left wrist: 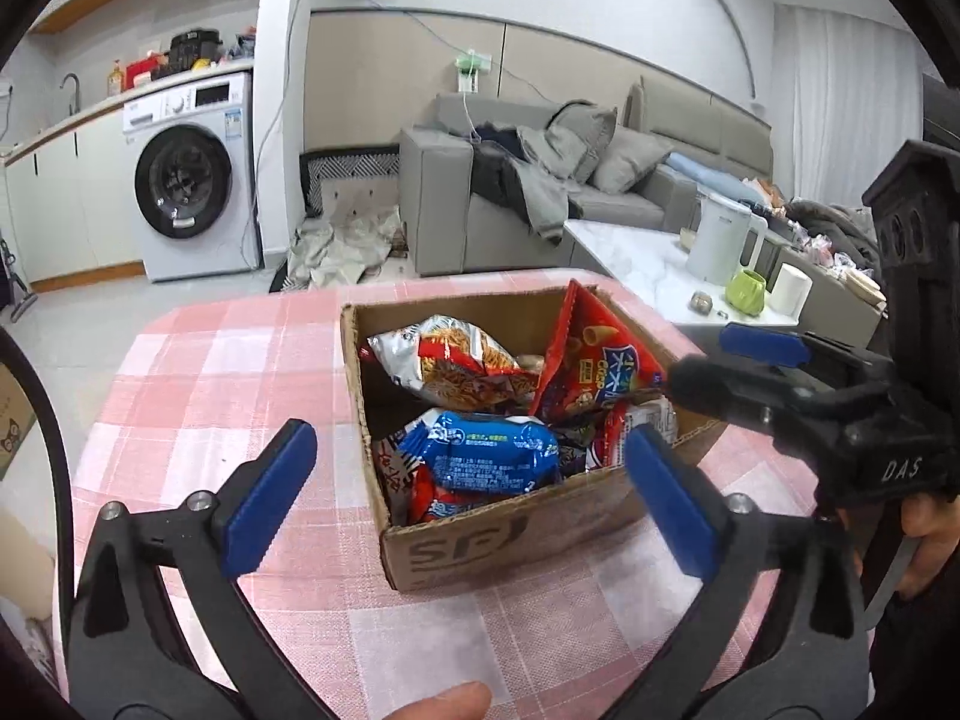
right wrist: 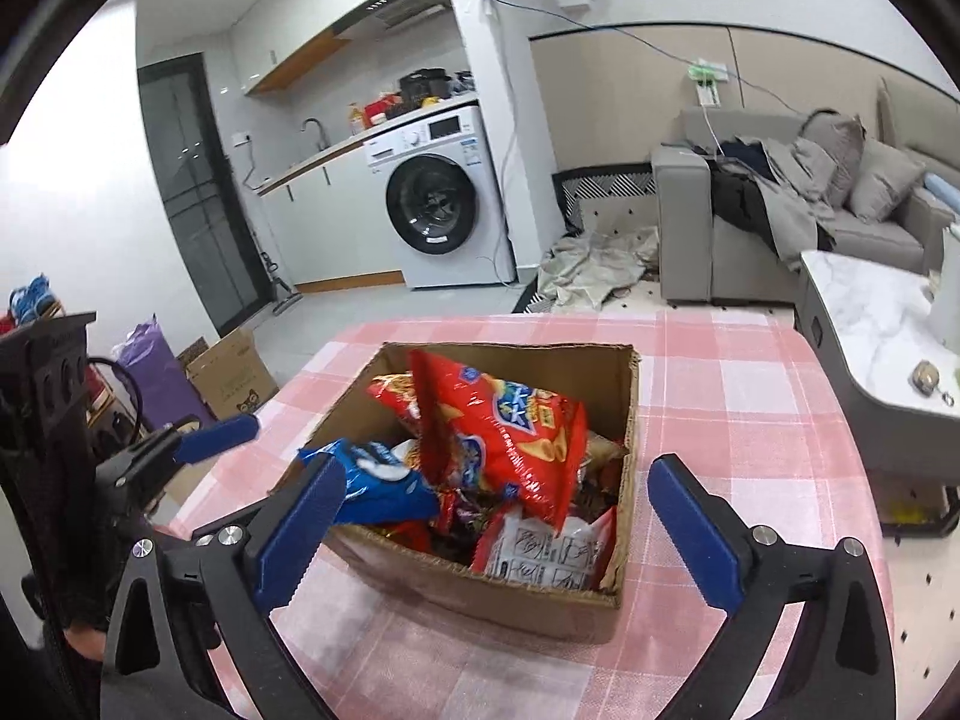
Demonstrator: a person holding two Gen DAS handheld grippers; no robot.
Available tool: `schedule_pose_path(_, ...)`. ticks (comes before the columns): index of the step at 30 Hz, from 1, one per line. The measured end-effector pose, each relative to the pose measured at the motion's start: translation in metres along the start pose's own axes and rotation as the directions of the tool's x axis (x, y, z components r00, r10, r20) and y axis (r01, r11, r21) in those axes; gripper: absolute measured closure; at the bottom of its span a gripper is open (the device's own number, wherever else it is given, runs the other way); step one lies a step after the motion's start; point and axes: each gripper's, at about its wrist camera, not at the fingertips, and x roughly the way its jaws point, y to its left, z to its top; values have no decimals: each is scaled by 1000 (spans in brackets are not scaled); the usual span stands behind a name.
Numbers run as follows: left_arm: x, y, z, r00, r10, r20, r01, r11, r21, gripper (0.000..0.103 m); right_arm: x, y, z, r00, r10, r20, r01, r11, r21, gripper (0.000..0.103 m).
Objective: Organize snacks
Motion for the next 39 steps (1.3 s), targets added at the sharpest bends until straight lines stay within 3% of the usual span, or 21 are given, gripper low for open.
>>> schedule_pose_path(12,-39,10,-26,998,-14,56,14,1000,1,1,-21,15,-28,998,35,55,-32,998,-57,0)
schedule_pose_path(20,-60,15,-45,995,16,98,-14,1000,-17,1,-22,18,-54,996,37,77,-32,997,-74,0)
schedule_pose_path(32,-52,20,-71,992,68,108,-66,997,-27,1,-28,13,-85,989,-27,146,38,997,-73,0)
schedule_pose_path(39,-44,19,-76,987,88,134,-86,996,-24,1,-28,4,-92,985,-8,174,16,999,-44,0)
